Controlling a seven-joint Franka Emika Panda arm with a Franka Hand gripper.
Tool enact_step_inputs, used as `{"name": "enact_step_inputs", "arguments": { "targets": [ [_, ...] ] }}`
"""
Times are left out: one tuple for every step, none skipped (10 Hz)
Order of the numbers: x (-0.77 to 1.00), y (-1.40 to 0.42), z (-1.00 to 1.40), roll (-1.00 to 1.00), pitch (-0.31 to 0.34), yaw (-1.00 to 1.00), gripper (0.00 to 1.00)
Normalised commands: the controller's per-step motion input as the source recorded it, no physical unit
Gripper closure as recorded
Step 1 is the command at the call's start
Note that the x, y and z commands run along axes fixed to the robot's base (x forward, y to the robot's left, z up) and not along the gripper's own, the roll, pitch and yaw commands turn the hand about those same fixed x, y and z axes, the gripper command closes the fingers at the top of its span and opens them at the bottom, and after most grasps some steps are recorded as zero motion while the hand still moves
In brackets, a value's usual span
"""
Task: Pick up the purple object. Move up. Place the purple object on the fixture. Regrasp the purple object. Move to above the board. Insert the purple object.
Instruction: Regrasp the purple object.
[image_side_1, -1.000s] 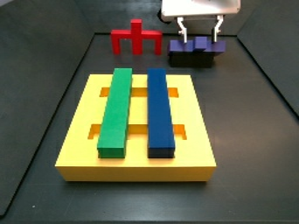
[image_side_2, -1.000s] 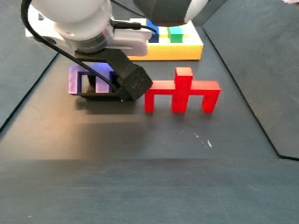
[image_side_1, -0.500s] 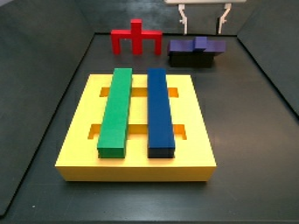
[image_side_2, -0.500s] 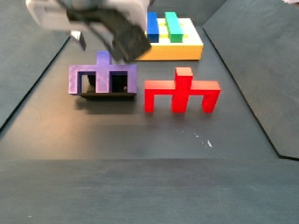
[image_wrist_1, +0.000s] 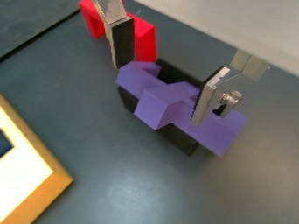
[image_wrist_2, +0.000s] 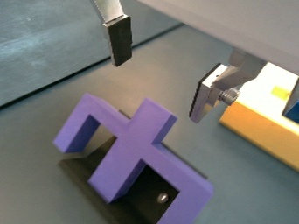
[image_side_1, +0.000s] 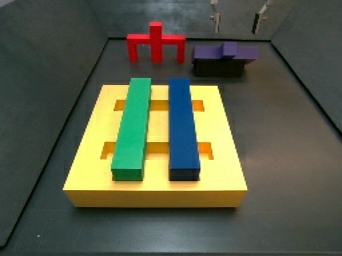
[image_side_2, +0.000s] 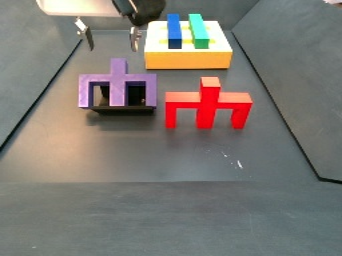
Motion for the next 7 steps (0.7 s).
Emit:
{"name": "enact_step_inputs", "arguments": {
  "targets": [
    [0.0, 0.03, 0.05, 1.0, 0.0, 0.0, 0.0],
    [0.0, 0.0, 0.07, 1.0, 0.0, 0.02, 0.0],
    [0.04, -0.26, 0.0, 1.0, -0.074, 0.0, 0.0],
    [0.13, -0.31, 0.04, 1.0, -0.089, 0.0, 0.0],
    [0.13, -0.3, 0.05, 1.0, -0.089, 0.0, 0.0],
    [0.12, -0.3, 0.05, 1.0, -0.069, 0.0, 0.0],
    [0.0, -0.25, 0.03, 1.0, -0.08, 0.02, 0.0]
  ]
}}
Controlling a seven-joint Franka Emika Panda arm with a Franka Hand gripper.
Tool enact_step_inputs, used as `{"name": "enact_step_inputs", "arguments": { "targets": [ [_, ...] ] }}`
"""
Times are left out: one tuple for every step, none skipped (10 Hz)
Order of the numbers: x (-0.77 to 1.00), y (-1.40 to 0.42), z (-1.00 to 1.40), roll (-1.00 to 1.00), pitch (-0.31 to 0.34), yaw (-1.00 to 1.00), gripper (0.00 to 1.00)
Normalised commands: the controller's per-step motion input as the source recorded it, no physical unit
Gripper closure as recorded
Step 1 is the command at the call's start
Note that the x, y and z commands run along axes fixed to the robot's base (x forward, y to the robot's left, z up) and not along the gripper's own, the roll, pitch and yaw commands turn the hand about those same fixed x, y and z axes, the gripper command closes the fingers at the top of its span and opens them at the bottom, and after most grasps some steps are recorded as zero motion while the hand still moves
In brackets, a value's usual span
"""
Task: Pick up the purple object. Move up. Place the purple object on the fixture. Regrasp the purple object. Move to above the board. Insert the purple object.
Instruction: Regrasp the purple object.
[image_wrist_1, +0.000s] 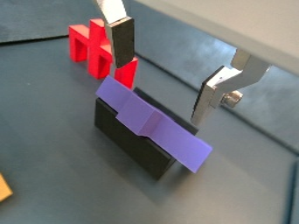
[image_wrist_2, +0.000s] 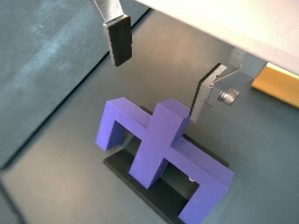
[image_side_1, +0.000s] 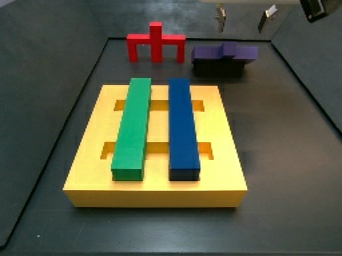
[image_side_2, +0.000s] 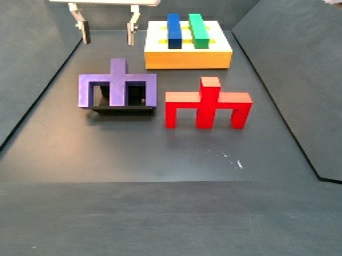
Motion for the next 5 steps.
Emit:
{"name": "enact_step_inputs", "arguments": {
  "targets": [
    [0.11, 0.02, -0.07, 1.0, -0.094, 0.03, 0.0],
    [0.0, 0.22, -0.13, 0.98, -0.18, 0.02, 0.0],
    [0.09, 0.0, -0.22, 0.94, -0.117, 0.18, 0.0],
    [0.07, -0.15, -0.4, 0.65, -0.231, 0.46, 0.0],
    [-0.01, -0.2, -0.53, 0.6, -0.326, 0.52, 0.0]
  ]
}}
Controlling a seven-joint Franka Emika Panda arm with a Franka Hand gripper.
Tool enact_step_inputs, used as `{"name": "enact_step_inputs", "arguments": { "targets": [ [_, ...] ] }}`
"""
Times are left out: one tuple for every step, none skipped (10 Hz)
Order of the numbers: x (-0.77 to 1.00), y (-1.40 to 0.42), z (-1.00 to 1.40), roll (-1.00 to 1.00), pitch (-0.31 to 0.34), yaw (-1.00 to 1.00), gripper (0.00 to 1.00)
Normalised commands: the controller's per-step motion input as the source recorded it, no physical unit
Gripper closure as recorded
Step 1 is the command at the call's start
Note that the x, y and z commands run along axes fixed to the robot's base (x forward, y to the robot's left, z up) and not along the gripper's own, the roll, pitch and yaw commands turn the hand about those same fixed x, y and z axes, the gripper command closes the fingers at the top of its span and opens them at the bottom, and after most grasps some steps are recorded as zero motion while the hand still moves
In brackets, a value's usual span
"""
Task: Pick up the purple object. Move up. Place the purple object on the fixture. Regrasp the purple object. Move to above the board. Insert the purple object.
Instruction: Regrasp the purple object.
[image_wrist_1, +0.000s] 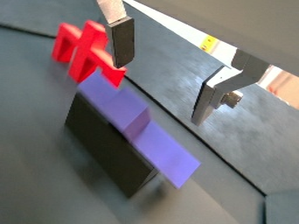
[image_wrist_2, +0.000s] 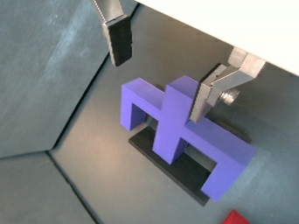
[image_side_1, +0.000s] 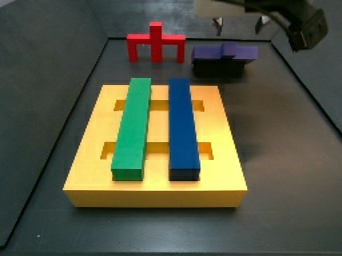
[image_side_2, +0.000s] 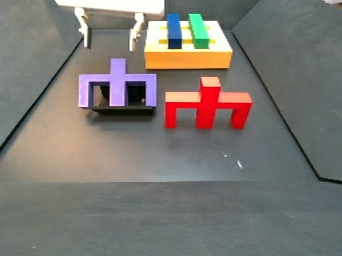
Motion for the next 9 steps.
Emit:
{"name": "enact_step_inputs", "arguments": {
  "targets": [
    [-0.11, -0.14, -0.42, 0.64, -0.297, 0.48, 0.0],
    [0.01, -0.07, -0.27, 0.48, -0.18, 0.41, 0.0],
    [0.0, 0.0, -0.1, 0.28, -0.057, 0.18, 0.0],
    [0.0, 0.0, 0.0, 0.04, 0.006, 0.0, 0.0],
    [0.21, 0.0, -0.23, 0.4, 0.274, 0.0, 0.0],
    [0.05, 0.0, -0.35, 0.33, 0.151, -0.06, 0.0],
    [0.02, 0.03, -0.23, 0.31, 0.169, -0.06, 0.0],
    [0.0, 0.0, -0.07, 0.39, 0.251, -0.05, 0.0],
    [0.05, 0.0, 0.0, 0.3, 0.211, 0.0, 0.0]
  ]
}}
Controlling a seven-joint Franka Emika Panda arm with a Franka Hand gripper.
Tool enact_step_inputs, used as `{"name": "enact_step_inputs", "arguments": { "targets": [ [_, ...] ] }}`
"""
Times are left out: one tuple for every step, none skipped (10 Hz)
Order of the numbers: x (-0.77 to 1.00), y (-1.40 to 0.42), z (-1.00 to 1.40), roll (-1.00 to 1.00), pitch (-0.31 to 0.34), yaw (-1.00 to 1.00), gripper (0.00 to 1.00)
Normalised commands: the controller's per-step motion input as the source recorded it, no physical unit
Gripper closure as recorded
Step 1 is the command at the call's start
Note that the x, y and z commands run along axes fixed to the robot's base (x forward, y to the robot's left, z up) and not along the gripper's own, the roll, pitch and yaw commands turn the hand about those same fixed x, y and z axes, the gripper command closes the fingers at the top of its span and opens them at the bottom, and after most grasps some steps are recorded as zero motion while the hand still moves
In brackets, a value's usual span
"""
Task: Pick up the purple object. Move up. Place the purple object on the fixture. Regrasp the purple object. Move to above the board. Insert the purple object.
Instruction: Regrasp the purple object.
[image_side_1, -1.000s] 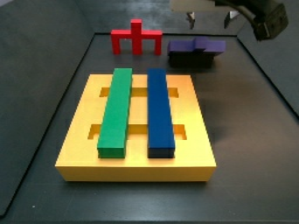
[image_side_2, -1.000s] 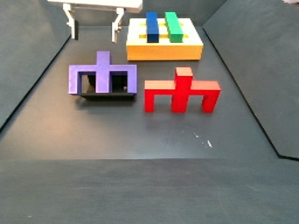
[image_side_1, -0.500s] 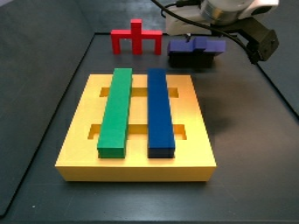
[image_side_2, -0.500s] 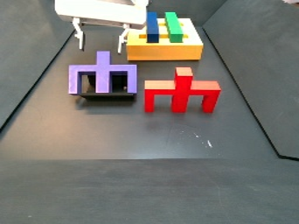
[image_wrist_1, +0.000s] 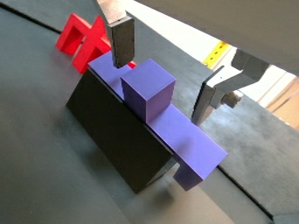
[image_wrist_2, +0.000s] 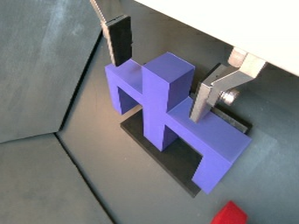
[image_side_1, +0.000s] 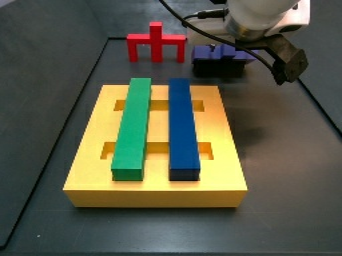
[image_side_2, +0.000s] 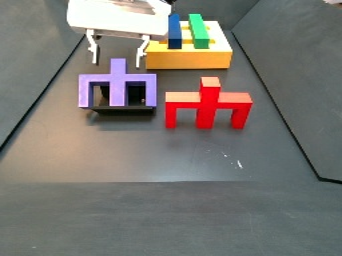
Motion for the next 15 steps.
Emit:
{"name": "enact_step_inputs", "arguments": {
  "targets": [
    [0.03, -0.03, -0.12, 0.38, 0.171, 0.0, 0.0],
    [0.04, 0.0, -0.14, 0.36, 0.169, 0.0, 0.0],
    [0.0, 0.0, -0.19, 0.24, 0.046, 0.0, 0.0],
    [0.01, 0.0, -0.08, 0.12, 0.006, 0.0, 0.0],
    [0.0, 0.0, -0.12, 0.09, 0.0, 0.0, 0.0],
    [0.0, 0.0, -0.06, 0.01, 0.0, 0.0, 0.0],
    [0.0, 0.0, -0.05, 0.0, 0.0, 0.0, 0.0],
    [0.0, 0.0, 0.0, 0.0, 0.0, 0.0, 0.0],
    [0.0, 0.0, 0.0, 0.0, 0.0, 0.0, 1.0],
    [0.0, 0.0, 0.0, 0.0, 0.0, 0.0, 1.0],
    [0.0, 0.0, 0.0, 0.0, 0.0, 0.0, 1.0],
    [0.0, 0.0, 0.0, 0.0, 0.0, 0.0, 1.0],
    [0.0, 0.0, 0.0, 0.0, 0.0, 0.0, 1.0],
    [0.0, 0.0, 0.0, 0.0, 0.0, 0.0, 1.0],
    [0.0, 0.0, 0.0, 0.0, 0.0, 0.0, 1.0]
  ]
}}
